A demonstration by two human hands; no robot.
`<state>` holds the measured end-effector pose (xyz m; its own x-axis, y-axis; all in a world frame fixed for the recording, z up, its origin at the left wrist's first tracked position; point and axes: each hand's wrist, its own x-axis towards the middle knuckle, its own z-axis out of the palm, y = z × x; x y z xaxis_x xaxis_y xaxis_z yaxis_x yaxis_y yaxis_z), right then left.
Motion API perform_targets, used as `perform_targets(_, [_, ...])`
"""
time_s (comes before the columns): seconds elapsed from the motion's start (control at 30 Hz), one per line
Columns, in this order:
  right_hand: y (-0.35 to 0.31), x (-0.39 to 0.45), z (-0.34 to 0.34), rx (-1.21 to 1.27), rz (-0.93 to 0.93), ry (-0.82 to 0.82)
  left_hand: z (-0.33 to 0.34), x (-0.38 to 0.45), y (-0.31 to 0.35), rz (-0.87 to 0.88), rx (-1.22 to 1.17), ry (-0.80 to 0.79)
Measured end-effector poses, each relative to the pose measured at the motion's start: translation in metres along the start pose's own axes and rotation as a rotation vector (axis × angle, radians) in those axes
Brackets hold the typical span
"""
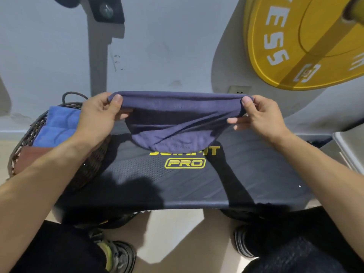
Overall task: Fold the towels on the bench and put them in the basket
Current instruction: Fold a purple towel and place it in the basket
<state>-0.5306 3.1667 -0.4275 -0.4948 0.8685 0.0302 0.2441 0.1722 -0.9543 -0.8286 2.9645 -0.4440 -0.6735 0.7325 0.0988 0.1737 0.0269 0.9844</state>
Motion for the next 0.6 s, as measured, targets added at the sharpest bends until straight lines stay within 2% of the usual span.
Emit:
perform_targets(0.13, [-0.007,0.003,-0.009,-0.176,-0.142,0.098,-0.013,0.006,0.005,0.094,0.246,-0.029])
perform_targets(0.3, [-0.013,0.003,-0.014,-0.172,-0.131,0.083,-0.016,0.009,0.009,0.070,0.241,-0.062])
perform_targets(0.47, [-0.012,-0.002,-0.010,-0.024,-0.009,0.074,-0.007,0.007,0.007,0.043,0.177,-0.090])
perform_targets(0.6, [-0.013,-0.003,-0.004,0.137,0.040,0.127,0.000,0.005,0.009,0.111,0.143,-0.044])
